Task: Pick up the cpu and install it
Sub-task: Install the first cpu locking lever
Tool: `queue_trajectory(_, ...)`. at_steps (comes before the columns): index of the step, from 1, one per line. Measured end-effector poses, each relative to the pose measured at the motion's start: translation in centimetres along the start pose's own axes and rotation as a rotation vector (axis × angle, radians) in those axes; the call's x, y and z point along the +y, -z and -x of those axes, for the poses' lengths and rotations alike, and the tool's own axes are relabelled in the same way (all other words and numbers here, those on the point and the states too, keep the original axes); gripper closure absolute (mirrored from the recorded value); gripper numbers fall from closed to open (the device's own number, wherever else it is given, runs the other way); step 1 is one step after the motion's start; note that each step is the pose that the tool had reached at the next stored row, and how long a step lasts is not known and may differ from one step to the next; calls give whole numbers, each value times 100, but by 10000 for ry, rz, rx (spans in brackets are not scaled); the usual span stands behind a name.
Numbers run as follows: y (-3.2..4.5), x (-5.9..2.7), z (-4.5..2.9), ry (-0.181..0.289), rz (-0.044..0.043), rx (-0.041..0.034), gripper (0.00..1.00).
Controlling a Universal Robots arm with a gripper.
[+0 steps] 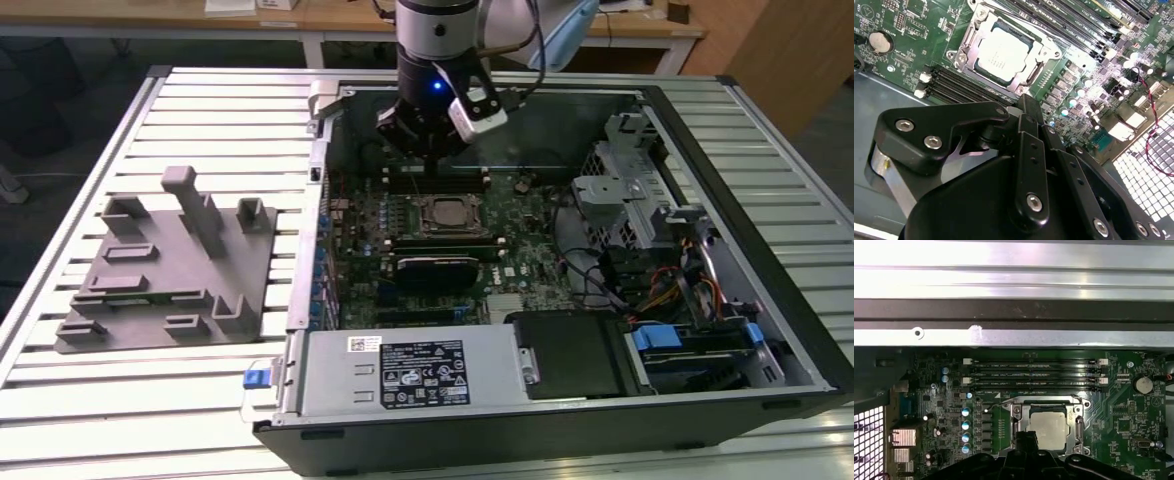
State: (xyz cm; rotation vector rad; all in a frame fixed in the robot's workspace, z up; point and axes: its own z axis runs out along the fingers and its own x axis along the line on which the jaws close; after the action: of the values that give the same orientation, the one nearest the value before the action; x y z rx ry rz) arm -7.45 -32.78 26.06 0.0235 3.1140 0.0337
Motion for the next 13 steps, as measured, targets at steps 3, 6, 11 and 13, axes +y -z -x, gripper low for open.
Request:
queue_trajectory(3, 0, 0, -12, 54, 1, 1, 89)
queue_trajectory(6, 0, -1, -21, 104, 2, 2, 89)
queue_trajectory(11, -1, -1, -33, 188, 4, 4, 89)
queue_trajectory(13, -1, -1, -38, 222, 6, 5, 89)
